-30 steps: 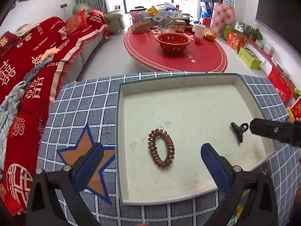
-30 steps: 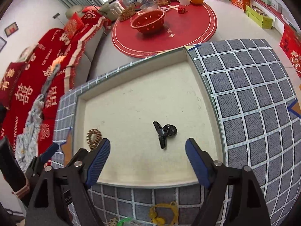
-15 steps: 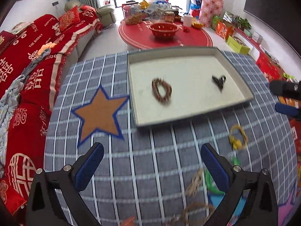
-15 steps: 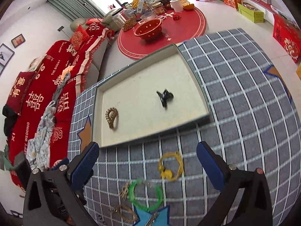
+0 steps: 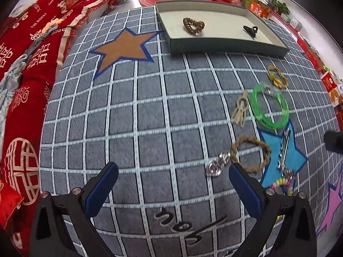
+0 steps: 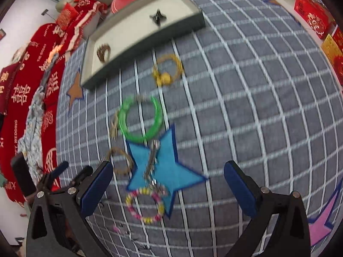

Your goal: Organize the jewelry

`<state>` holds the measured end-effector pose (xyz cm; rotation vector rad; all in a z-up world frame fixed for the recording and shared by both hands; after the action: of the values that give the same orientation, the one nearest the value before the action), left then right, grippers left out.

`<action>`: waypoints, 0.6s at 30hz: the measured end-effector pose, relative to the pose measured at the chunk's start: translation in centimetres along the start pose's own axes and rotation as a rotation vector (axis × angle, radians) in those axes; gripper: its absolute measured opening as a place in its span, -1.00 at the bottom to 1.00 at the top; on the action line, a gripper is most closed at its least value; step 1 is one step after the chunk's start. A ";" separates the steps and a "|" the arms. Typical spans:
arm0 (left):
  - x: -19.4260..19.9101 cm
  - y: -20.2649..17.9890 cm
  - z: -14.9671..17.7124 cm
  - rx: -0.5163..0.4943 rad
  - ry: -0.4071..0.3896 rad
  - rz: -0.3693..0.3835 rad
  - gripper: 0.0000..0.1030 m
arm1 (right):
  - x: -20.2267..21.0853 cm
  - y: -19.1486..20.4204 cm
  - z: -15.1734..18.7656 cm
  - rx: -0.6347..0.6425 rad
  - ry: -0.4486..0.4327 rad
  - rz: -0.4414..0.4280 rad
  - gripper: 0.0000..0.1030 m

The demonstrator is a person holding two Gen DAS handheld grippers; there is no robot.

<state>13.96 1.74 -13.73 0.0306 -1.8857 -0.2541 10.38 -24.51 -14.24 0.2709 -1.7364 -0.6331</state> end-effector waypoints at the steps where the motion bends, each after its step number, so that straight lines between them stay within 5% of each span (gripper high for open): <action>1: 0.0 -0.2 0.3 -0.009 0.001 0.012 1.00 | -0.3 -0.3 0.9 0.003 0.015 0.010 0.99; 8: -0.5 -1.2 1.2 -0.093 -0.001 0.005 1.00 | -2.6 -1.4 5.6 0.006 0.102 0.077 0.99; 18: -1.2 -2.4 0.2 -0.201 -0.051 -0.015 1.00 | -4.3 -2.2 7.1 0.023 0.109 0.256 0.99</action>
<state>13.92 -0.37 -15.41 -0.0988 -1.9023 -0.4575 4.40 -22.30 -20.03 0.0942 -1.6406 -0.4046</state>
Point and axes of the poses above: each gripper's, at about its wrist camera, not at the fingertips, and x roughly against the way its jaws point, y to its left, z to its underside, the point moved 8 cm from there along -x, roughly the way its jaws point, and after that the axes turned 12 degrees about -z, right-handed, at the moved point
